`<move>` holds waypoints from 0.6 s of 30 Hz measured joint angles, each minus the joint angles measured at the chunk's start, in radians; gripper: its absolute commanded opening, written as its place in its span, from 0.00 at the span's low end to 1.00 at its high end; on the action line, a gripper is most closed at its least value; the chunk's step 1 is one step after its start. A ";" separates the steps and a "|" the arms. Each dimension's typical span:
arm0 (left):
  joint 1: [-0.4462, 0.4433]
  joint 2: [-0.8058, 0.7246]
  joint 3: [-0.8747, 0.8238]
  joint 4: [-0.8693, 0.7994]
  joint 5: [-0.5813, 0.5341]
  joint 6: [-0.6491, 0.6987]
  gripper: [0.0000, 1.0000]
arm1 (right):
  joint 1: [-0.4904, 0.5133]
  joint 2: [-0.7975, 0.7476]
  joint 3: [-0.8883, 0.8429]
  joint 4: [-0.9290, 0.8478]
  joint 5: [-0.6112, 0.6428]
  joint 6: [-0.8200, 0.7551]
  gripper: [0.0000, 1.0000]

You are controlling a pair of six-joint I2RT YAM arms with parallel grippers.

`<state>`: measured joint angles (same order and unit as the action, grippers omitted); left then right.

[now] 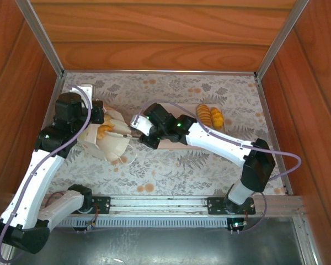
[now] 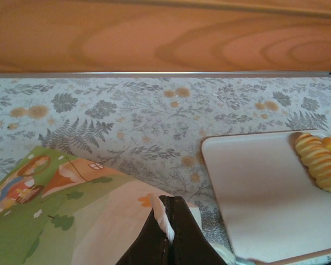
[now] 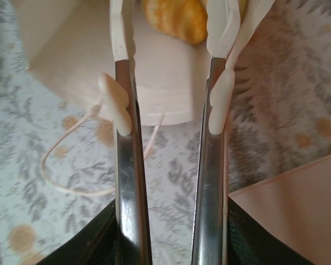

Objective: Take the fake bread out of the paper bag

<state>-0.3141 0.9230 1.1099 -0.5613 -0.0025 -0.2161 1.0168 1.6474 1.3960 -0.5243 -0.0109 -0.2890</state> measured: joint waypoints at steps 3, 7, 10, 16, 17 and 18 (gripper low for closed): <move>0.000 0.000 0.000 0.000 0.012 0.000 0.00 | 0.013 0.035 0.048 0.000 0.075 -0.037 0.46; 0.000 0.000 0.000 0.002 0.027 0.000 0.00 | 0.033 0.101 0.103 0.000 0.168 -0.084 0.47; 0.000 0.000 0.000 0.007 0.034 -0.001 0.00 | 0.051 0.145 0.127 -0.004 0.211 -0.117 0.48; 0.000 0.000 0.000 0.010 0.042 -0.002 0.00 | 0.071 0.193 0.155 0.003 0.277 -0.144 0.50; 0.000 0.000 0.000 0.011 0.043 -0.003 0.00 | 0.072 0.197 0.160 0.004 0.283 -0.146 0.50; 0.000 0.000 0.000 0.013 0.045 -0.005 0.00 | 0.074 0.201 0.167 0.005 0.292 -0.148 0.51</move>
<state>-0.3141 0.9230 1.1103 -0.5480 0.0425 -0.2214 1.0912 1.8488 1.5635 -0.5190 0.2810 -0.4370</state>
